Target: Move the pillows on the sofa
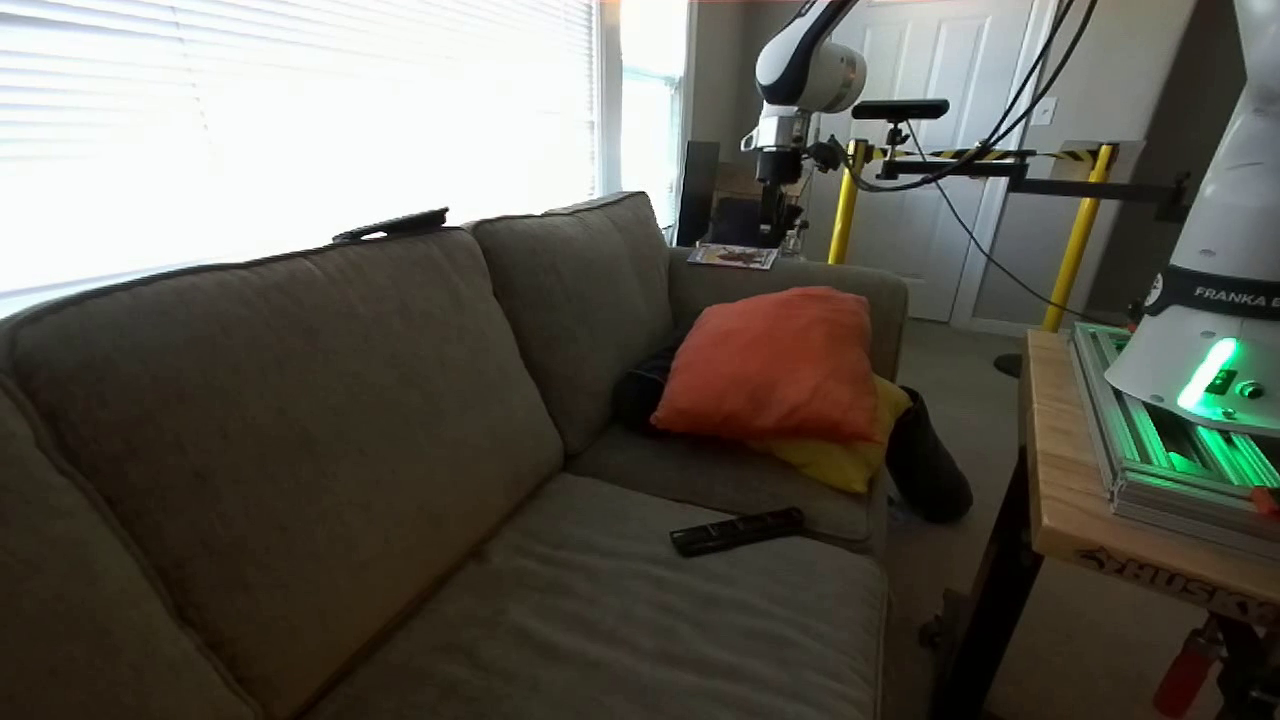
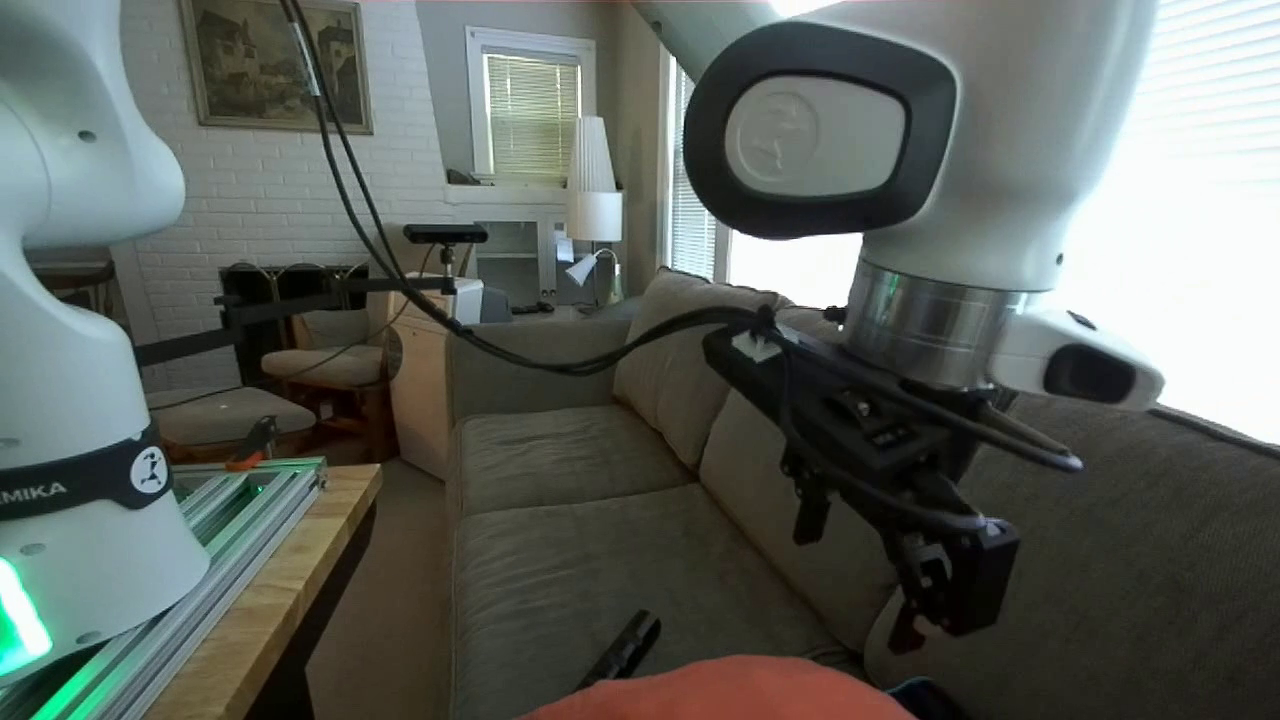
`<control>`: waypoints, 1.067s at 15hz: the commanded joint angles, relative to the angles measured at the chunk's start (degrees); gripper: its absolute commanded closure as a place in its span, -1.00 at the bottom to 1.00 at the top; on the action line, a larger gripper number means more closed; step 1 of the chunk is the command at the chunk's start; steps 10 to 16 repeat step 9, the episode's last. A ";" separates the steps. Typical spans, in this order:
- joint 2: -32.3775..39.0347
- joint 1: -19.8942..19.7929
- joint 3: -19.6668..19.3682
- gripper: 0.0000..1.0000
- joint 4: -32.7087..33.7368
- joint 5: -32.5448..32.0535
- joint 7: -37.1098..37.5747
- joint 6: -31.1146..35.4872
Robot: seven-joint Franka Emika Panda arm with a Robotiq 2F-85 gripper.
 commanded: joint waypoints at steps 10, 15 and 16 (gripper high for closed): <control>-4.43 6.26 3.40 -1.00 -1.26 -13.22 10.29 -0.09; -4.43 6.26 3.40 -1.00 -1.26 -13.22 10.29 -0.09; -4.43 6.26 3.40 -1.00 -1.26 -13.22 10.29 -0.09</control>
